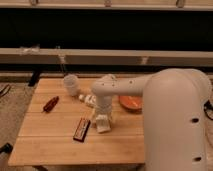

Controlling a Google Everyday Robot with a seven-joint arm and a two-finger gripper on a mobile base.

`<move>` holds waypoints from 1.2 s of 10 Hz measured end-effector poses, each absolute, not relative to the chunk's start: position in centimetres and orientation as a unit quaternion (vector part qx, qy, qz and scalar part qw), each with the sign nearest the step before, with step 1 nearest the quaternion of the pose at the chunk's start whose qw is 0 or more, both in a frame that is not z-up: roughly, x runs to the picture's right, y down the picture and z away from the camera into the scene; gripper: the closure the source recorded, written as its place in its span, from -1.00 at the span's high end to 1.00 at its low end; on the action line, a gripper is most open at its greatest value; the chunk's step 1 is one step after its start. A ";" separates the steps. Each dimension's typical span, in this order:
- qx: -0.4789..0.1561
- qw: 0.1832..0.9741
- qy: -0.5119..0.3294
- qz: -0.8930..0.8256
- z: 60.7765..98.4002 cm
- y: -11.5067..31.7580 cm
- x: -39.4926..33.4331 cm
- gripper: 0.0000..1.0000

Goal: Place the white sponge in the ceramic cup

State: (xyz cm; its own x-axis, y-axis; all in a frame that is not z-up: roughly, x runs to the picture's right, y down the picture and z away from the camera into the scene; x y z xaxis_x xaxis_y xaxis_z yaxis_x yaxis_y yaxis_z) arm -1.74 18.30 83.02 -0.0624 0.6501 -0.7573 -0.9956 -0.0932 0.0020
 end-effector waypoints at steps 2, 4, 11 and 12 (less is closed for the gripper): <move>-0.307 0.615 0.282 0.669 83.8 18.4 -1.6 0.60; -0.303 0.619 0.284 0.667 84.4 18.5 -1.5 0.60; -0.287 0.617 0.294 0.671 84.8 17.5 -1.0 -0.66; -0.285 0.612 0.288 0.680 84.2 16.2 -1.0 -0.89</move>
State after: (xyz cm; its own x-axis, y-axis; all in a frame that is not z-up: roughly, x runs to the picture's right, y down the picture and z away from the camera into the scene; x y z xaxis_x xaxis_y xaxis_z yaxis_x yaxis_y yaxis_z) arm -1.02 16.17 84.21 -0.0898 0.6674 -0.7393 -0.9954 -0.0860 0.0432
